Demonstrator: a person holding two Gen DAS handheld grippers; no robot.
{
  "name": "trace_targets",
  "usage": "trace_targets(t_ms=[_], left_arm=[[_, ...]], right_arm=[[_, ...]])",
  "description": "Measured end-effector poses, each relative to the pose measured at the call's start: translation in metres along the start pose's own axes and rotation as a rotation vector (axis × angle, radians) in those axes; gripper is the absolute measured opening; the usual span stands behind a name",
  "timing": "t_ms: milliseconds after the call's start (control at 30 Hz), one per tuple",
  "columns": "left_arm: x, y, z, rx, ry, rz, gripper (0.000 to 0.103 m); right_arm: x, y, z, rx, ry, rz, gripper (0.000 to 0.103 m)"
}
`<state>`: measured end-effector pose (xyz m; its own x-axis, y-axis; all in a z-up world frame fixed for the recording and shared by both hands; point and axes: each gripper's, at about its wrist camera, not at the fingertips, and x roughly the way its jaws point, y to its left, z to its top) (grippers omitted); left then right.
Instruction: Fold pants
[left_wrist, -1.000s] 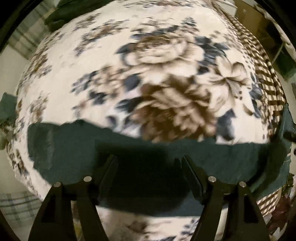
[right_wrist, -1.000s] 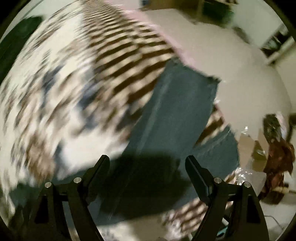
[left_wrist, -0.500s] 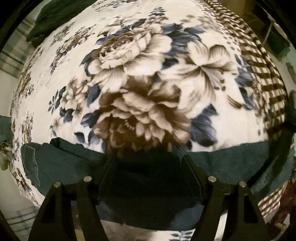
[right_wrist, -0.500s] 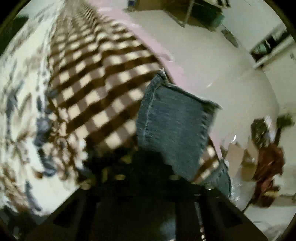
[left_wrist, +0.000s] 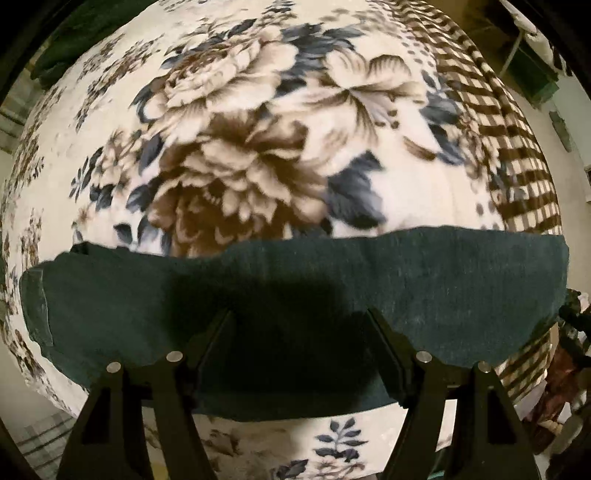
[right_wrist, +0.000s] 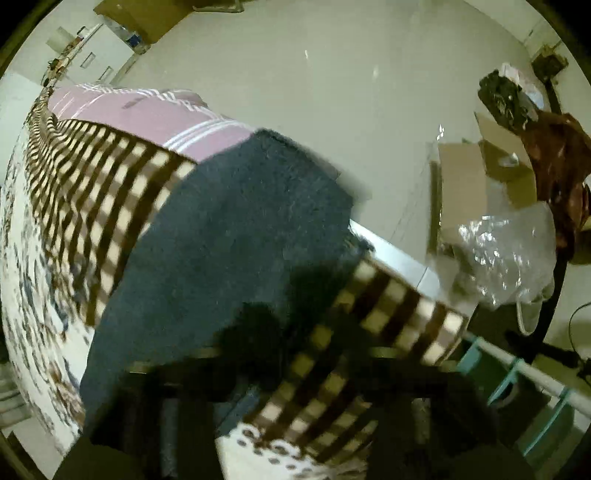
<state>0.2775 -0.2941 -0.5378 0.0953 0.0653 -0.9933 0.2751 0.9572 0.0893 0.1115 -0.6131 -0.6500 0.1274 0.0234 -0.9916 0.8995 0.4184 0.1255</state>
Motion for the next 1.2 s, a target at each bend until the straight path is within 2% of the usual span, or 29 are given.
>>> trace_targets(t_ms=[67, 200, 400, 500, 567, 633, 733, 767, 900, 967, 1000, 1033, 1067, 1100, 1133, 1167, 1200], left_arm=[[-0.004, 0.013, -0.007, -0.027, 0.008, -0.013, 0.070], [-0.021, 0.065, -0.027, -0.115, 0.008, -0.026, 0.070], [-0.041, 0.207, -0.070, -0.317, -0.008, 0.032, 0.070], [-0.039, 0.285, -0.095, -0.431, -0.013, 0.077, 0.070], [-0.030, 0.336, -0.108, -0.523, -0.001, 0.069, 0.070], [-0.020, 0.380, -0.118, -0.612, -0.008, 0.052, 0.070], [0.000, 0.423, -0.123, -0.703, -0.012, -0.021, 0.070], [0.008, 0.435, -0.125, -0.737, -0.008, -0.038, 0.070], [0.043, 0.463, -0.131, -0.843, 0.032, -0.142, 0.069], [0.060, 0.474, -0.134, -0.901, 0.054, -0.247, 0.069], [0.065, 0.477, -0.135, -0.921, 0.051, -0.269, 0.069], [0.069, 0.478, -0.135, -0.931, 0.039, -0.280, 0.067], [0.069, 0.479, -0.136, -0.936, 0.018, -0.284, 0.056], [0.067, 0.478, -0.136, -0.935, -0.013, -0.285, 0.044], [0.063, 0.474, -0.136, -0.917, -0.040, -0.269, 0.039], [0.059, 0.470, -0.137, -0.904, -0.058, -0.244, 0.030], [0.055, 0.468, -0.139, -0.898, -0.077, -0.225, 0.015]], right_arm=[[-0.008, 0.019, -0.023, -0.042, 0.021, -0.004, 0.062], [-0.023, 0.066, -0.084, -0.141, 0.117, 0.111, 0.062], [-0.003, 0.183, -0.226, -0.300, 0.354, 0.282, 0.062], [0.015, 0.224, -0.287, -0.323, 0.406, 0.336, 0.062], [0.027, 0.246, -0.312, -0.312, 0.414, 0.356, 0.062], [0.040, 0.261, -0.328, -0.281, 0.415, 0.371, 0.062], [0.059, 0.269, -0.346, -0.181, 0.403, 0.370, 0.062], [0.066, 0.271, -0.354, -0.158, 0.390, 0.334, 0.062], [0.080, 0.260, -0.365, -0.046, 0.398, 0.317, 0.062], [0.084, 0.259, -0.372, -0.005, 0.392, 0.358, 0.062], [0.084, 0.260, -0.373, 0.002, 0.387, 0.366, 0.062], [0.086, 0.261, -0.375, 0.009, 0.374, 0.371, 0.062], [0.088, 0.261, -0.378, 0.019, 0.360, 0.371, 0.061], [0.088, 0.260, -0.379, 0.031, 0.346, 0.370, 0.055], [0.087, 0.260, -0.383, 0.052, 0.317, 0.360, 0.047], [0.084, 0.258, -0.382, 0.055, 0.302, 0.354, 0.038], [0.079, 0.260, -0.386, 0.036, 0.281, 0.328, 0.023]])
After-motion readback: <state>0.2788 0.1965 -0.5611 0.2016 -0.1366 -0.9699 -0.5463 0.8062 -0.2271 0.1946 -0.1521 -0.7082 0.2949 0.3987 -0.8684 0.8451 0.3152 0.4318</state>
